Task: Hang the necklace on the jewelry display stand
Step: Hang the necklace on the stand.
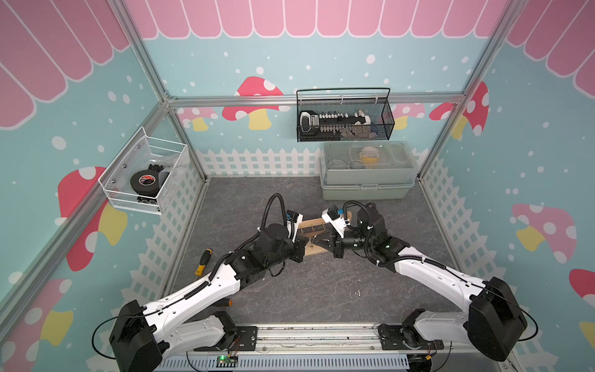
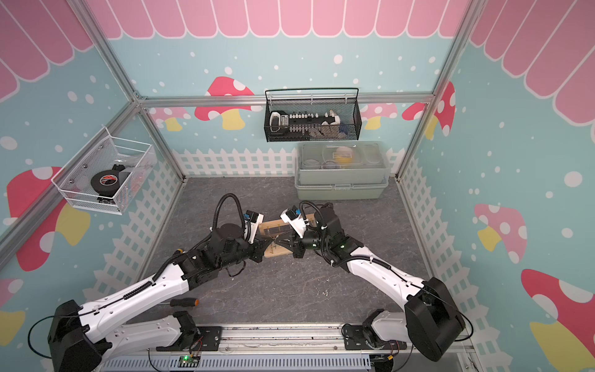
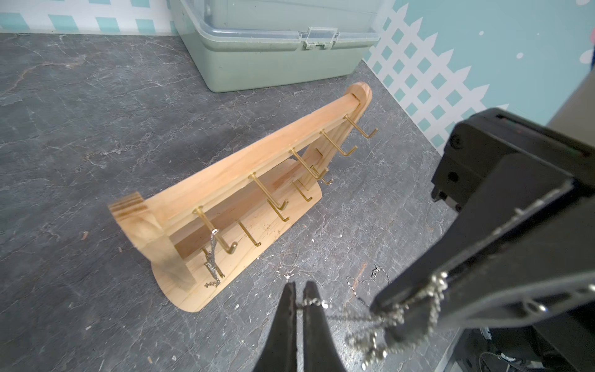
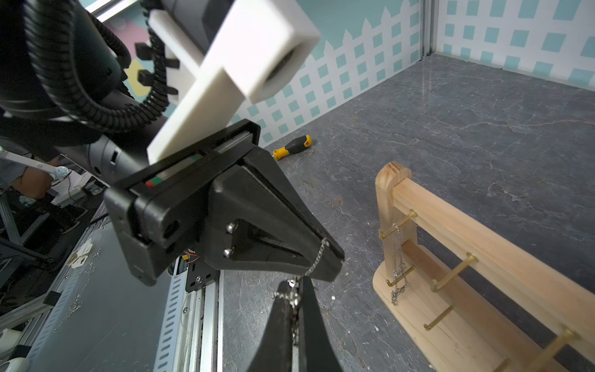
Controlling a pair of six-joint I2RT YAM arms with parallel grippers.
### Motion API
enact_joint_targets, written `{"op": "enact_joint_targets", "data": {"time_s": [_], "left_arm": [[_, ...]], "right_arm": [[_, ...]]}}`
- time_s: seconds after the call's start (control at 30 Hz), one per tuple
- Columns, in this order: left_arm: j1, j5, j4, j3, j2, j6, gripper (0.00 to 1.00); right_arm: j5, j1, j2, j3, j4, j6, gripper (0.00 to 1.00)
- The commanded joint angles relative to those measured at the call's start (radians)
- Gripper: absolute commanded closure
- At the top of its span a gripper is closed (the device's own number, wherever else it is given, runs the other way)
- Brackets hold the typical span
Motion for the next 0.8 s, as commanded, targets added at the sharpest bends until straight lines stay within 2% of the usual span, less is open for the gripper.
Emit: {"op": "enact_joint_targets", "data": {"time_s": [0.0, 0.37, 0.77], "left_arm": [[-0.005, -0.03, -0.009, 0.043, -0.002, 0.034, 0.99], [-0.025, -0.069, -0.028, 0.112, 0.097, 0.054, 0.99], [-0.02, -0.104, -0.049, 0.181, 0.205, 0.067, 0.99]], "right_arm": [[-0.003, -0.012, -0.012, -0.011, -0.001, -0.018, 0.96], [0.049, -0.054, 0.009, -0.014, -0.019, -0.059, 0.96], [0.053, -0.087, 0.09, 0.0, 0.014, -0.084, 0.96]]}}
